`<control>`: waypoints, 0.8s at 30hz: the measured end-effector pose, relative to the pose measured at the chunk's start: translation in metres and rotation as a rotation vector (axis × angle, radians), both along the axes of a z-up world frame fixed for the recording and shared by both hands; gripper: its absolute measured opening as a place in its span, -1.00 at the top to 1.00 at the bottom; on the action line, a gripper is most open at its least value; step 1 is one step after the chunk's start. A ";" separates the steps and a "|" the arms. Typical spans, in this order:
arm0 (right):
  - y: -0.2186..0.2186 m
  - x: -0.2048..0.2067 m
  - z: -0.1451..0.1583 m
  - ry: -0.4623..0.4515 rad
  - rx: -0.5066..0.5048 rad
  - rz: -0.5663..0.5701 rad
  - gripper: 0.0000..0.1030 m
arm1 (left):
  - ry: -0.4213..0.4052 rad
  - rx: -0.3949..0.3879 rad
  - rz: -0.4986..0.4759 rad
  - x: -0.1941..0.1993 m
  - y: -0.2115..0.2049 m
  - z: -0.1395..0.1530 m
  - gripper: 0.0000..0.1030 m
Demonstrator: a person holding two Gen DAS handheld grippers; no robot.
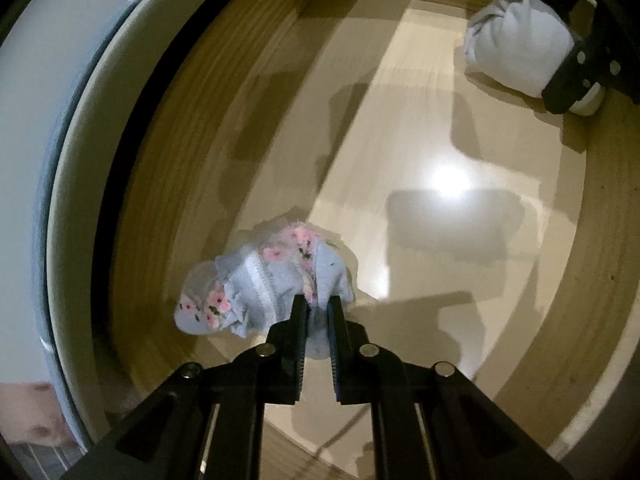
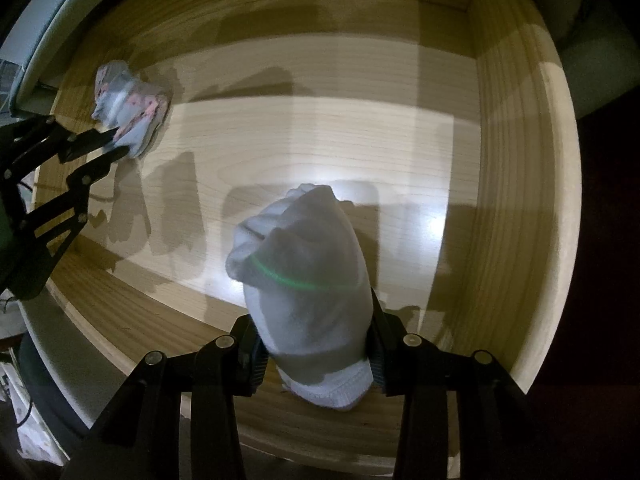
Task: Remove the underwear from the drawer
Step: 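Grasp the pale blue floral underwear with the left gripper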
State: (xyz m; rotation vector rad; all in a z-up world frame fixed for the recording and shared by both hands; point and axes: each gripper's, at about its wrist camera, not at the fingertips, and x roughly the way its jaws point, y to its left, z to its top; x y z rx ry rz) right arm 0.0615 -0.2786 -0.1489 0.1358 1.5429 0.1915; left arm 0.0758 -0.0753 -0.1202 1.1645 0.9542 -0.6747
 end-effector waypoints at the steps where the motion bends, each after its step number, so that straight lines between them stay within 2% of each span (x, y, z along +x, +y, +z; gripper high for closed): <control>1: 0.000 0.000 0.001 0.002 -0.002 0.001 0.27 | 0.012 0.002 0.017 0.001 0.000 0.001 0.81; 5: -0.001 0.001 0.000 0.005 -0.005 0.002 0.27 | 0.064 -0.012 0.067 0.003 0.005 0.008 0.81; 6: -0.001 0.001 0.000 0.005 -0.005 0.001 0.27 | 0.083 -0.016 0.080 0.016 -0.004 0.010 0.81; 10: -0.001 0.002 0.000 0.009 -0.010 0.003 0.28 | 0.154 -0.057 0.148 0.010 -0.003 0.021 0.81; 20: 0.000 0.002 -0.001 0.009 -0.010 0.003 0.28 | 0.363 -0.205 0.433 0.029 0.007 0.037 0.81; 24: 0.000 0.002 -0.001 0.009 -0.011 0.004 0.28 | 0.392 -0.222 0.505 0.029 0.024 0.033 0.81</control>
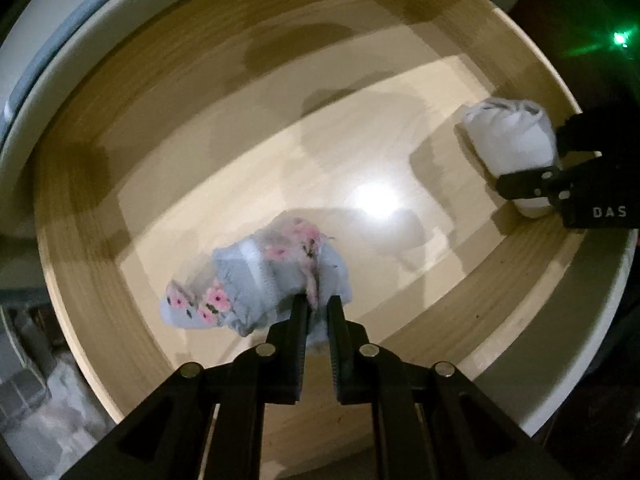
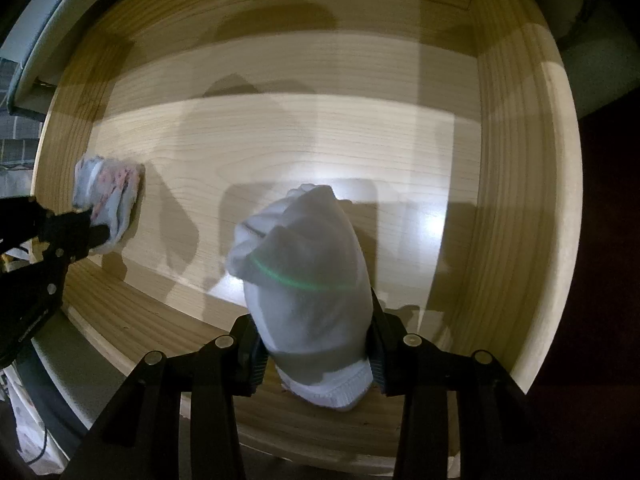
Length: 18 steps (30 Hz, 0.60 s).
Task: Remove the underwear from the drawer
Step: 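Grasp the pale blue floral underwear with the left gripper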
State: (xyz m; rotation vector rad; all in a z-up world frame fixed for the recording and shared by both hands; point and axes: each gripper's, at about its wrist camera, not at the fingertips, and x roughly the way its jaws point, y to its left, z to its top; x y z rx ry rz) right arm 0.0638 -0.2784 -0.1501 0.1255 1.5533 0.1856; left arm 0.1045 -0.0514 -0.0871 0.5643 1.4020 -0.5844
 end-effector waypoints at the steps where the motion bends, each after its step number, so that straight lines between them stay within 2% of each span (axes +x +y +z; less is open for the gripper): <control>1: 0.000 0.000 0.000 0.000 0.000 0.000 0.28 | 0.009 -0.007 0.013 0.000 0.002 0.000 0.80; 6: 0.000 0.000 0.000 -0.001 0.000 0.000 0.28 | 0.011 -0.041 0.078 0.002 0.025 0.006 0.76; 8: 0.000 0.000 0.000 -0.001 0.000 0.000 0.28 | 0.016 -0.059 0.098 0.007 0.035 0.014 0.63; 13: 0.000 -0.001 -0.001 -0.001 0.000 0.000 0.28 | 0.020 -0.119 0.138 -0.008 0.046 0.040 0.06; 15: 0.000 -0.001 -0.001 -0.001 0.000 0.000 0.28 | 0.026 -0.150 0.166 -0.009 0.058 0.049 -0.01; 18: 0.000 -0.001 -0.001 -0.002 0.001 -0.001 0.27 | 0.041 -0.206 0.265 -0.005 0.074 0.058 -0.06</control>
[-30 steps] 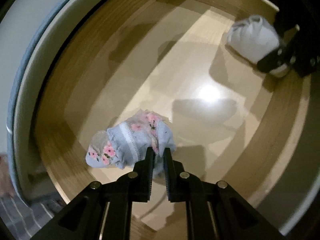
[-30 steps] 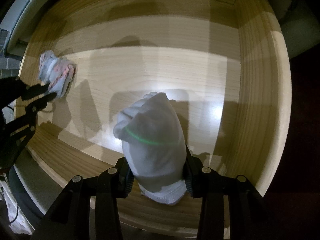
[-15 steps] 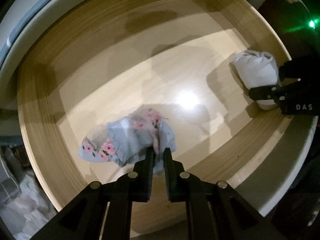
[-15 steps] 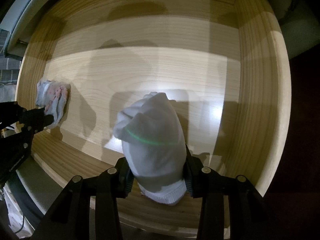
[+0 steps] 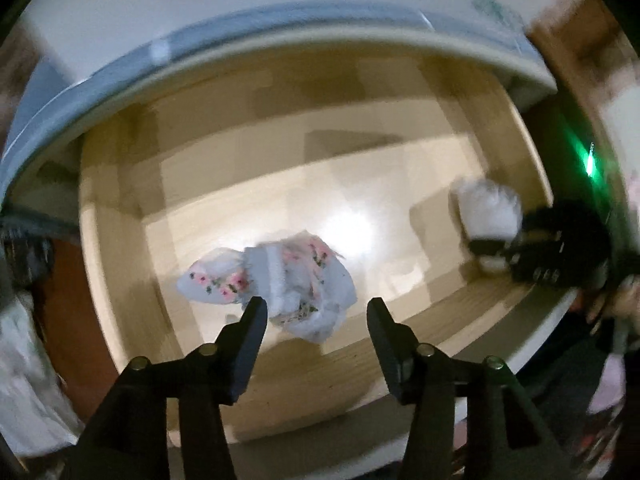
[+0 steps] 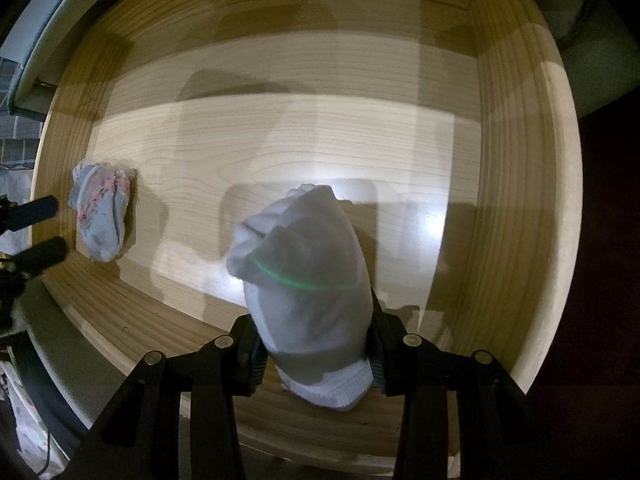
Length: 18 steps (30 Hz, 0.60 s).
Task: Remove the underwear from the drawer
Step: 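Grasp the pale blue floral underwear with the left gripper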
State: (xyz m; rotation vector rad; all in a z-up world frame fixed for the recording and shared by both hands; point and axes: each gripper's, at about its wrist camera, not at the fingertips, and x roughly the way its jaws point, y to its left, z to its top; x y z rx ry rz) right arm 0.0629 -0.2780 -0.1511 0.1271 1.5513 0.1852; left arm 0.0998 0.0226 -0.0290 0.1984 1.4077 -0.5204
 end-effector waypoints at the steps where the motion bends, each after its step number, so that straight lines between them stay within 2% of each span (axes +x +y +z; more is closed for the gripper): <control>1: 0.000 0.000 0.000 -0.002 0.002 -0.001 0.27 | 0.003 -0.014 0.043 0.002 0.005 0.003 -0.13; 4: 0.000 0.001 0.000 -0.004 0.004 -0.002 0.27 | 0.009 -0.049 0.132 0.003 0.014 0.005 -0.18; 7: 0.000 0.001 0.000 -0.006 0.004 -0.003 0.27 | 0.055 -0.064 0.152 0.009 0.009 -0.012 -0.19; 14: 0.001 0.001 0.000 -0.006 0.005 -0.002 0.27 | 0.118 -0.035 0.239 0.012 0.002 -0.036 -0.20; 18: 0.001 0.000 -0.001 -0.007 0.004 -0.002 0.27 | 0.122 0.004 0.264 0.017 -0.006 -0.045 -0.20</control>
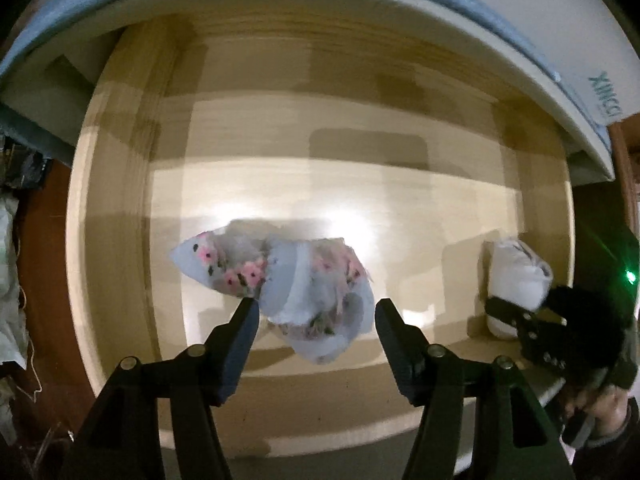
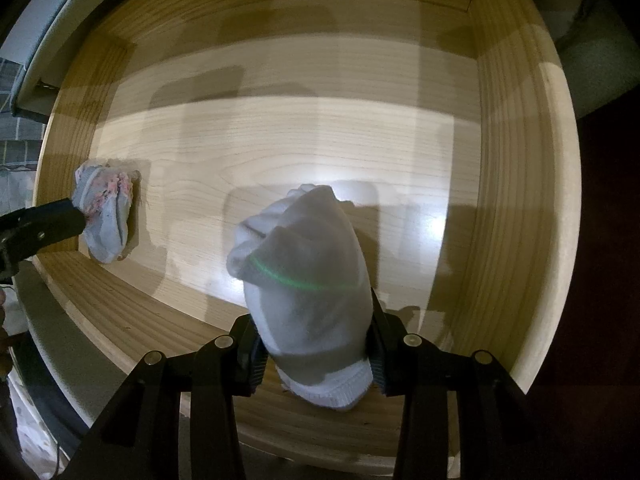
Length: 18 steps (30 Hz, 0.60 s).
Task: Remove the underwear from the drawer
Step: 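Grasp the pale blue floral underwear with the left gripper, then lift the floral underwear out of the drawer and carry it over the box with the left gripper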
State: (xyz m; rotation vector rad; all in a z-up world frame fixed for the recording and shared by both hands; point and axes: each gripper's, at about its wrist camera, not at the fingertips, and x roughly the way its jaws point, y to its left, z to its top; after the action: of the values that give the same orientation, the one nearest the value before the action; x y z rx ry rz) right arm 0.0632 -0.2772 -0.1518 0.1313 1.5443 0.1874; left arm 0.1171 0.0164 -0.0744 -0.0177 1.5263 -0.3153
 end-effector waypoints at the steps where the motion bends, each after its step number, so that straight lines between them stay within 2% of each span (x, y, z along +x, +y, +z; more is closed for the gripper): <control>1: 0.000 0.000 0.000 0.000 0.000 0.000 0.27 | 0.012 0.009 0.003 0.002 -0.003 -0.004 -0.20; 8: 0.000 0.000 -0.001 -0.001 0.001 0.000 0.27 | 0.062 0.110 -0.005 0.011 -0.017 -0.029 -0.20; 15: 0.000 0.002 0.000 0.003 0.000 0.004 0.27 | 0.079 0.114 -0.009 0.009 -0.020 -0.044 -0.20; 17: 0.001 0.002 0.000 0.003 0.000 0.005 0.27 | 0.085 0.107 -0.007 0.010 -0.018 -0.044 -0.07; 18: 0.001 0.002 0.000 0.003 0.001 0.004 0.27 | 0.089 0.107 -0.007 0.010 -0.018 -0.046 0.07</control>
State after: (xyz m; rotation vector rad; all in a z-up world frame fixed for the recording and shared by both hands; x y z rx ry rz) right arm 0.0648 -0.2765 -0.1520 0.1287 1.5480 0.1913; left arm 0.1268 -0.0021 -0.1203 0.0590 1.6300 -0.2405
